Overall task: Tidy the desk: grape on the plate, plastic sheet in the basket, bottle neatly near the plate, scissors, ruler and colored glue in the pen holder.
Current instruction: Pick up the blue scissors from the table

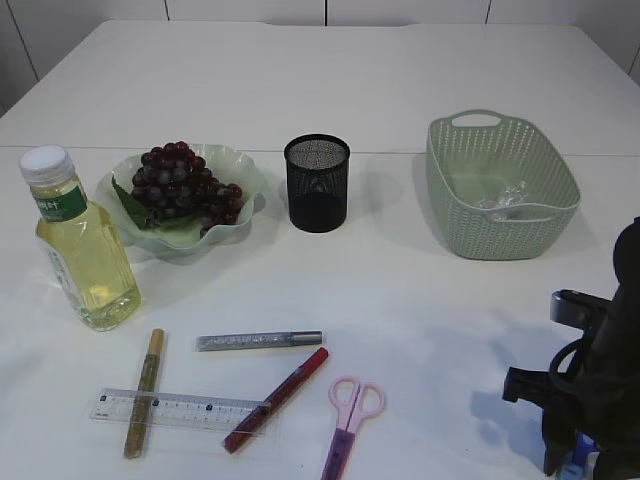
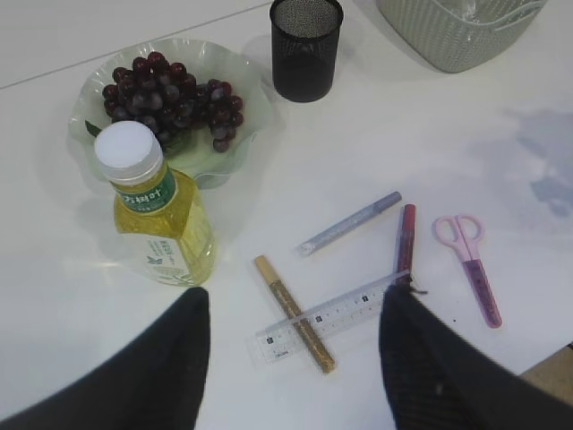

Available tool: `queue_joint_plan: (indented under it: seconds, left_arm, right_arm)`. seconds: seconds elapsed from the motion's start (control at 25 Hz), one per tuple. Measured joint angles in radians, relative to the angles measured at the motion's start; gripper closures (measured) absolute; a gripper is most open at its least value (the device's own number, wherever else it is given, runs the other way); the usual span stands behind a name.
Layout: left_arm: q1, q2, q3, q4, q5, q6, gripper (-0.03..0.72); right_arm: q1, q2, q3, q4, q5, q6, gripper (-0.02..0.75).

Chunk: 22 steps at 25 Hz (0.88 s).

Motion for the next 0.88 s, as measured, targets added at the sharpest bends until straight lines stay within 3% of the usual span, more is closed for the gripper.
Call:
queue_joint_plan:
  seconds: [0.44,0.88]
  left_arm:
    - [0.000,0.000,0.000,0.000,0.000,0.000,0.253]
    - [0.000,0.000,0.000,0.000,0.000,0.000,0.253]
  right_arm:
    - [0.000,0.000,0.000,0.000,0.000,0.001,0.464]
    - [0.000,0.000,0.000,0.006,0.000,0.003,0.470]
